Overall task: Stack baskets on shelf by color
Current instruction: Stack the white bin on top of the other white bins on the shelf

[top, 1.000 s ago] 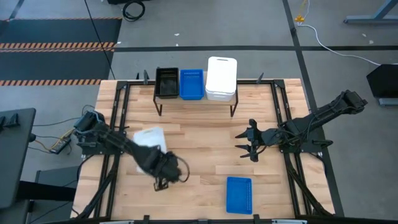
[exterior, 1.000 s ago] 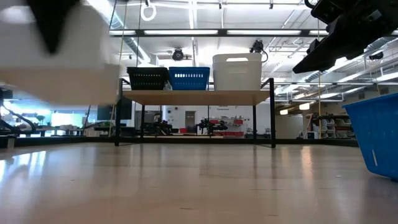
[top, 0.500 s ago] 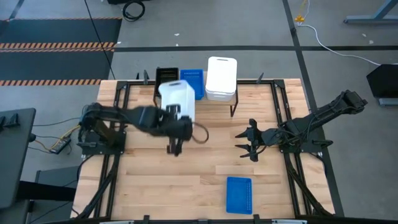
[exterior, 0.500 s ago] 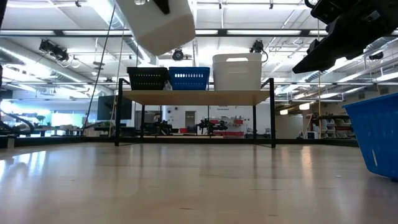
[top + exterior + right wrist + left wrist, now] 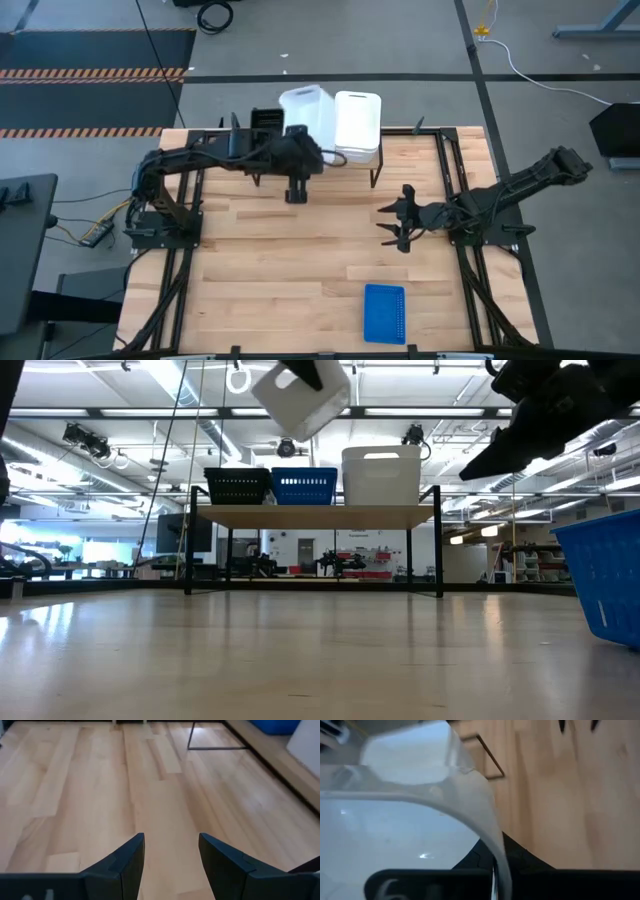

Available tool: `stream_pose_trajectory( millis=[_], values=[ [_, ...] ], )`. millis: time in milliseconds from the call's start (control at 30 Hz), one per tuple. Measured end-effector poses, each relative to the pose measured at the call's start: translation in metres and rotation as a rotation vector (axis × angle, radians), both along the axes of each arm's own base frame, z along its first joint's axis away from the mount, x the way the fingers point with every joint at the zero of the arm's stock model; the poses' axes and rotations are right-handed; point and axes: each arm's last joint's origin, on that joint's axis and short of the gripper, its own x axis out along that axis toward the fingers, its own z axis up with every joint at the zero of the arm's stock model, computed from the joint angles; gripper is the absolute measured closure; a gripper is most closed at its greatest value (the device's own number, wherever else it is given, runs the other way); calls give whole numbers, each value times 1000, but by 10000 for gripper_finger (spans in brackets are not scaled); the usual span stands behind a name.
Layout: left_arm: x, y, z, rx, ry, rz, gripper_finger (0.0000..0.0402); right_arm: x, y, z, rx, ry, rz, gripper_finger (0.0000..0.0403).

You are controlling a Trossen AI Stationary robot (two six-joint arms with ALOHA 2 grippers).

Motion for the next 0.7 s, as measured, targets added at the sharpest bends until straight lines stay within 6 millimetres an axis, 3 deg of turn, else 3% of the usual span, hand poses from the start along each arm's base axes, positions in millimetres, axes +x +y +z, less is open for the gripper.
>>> stream_pose_trajectory(
  millis=[467,700],
  values=[
    [17,61,26,108,-326,-140,393,6,-15,5,-48,-40,-55,208],
    [33,90,10,69,-368,-183,393,6,-18,5,-45,-43,-71,208]
  ],
)
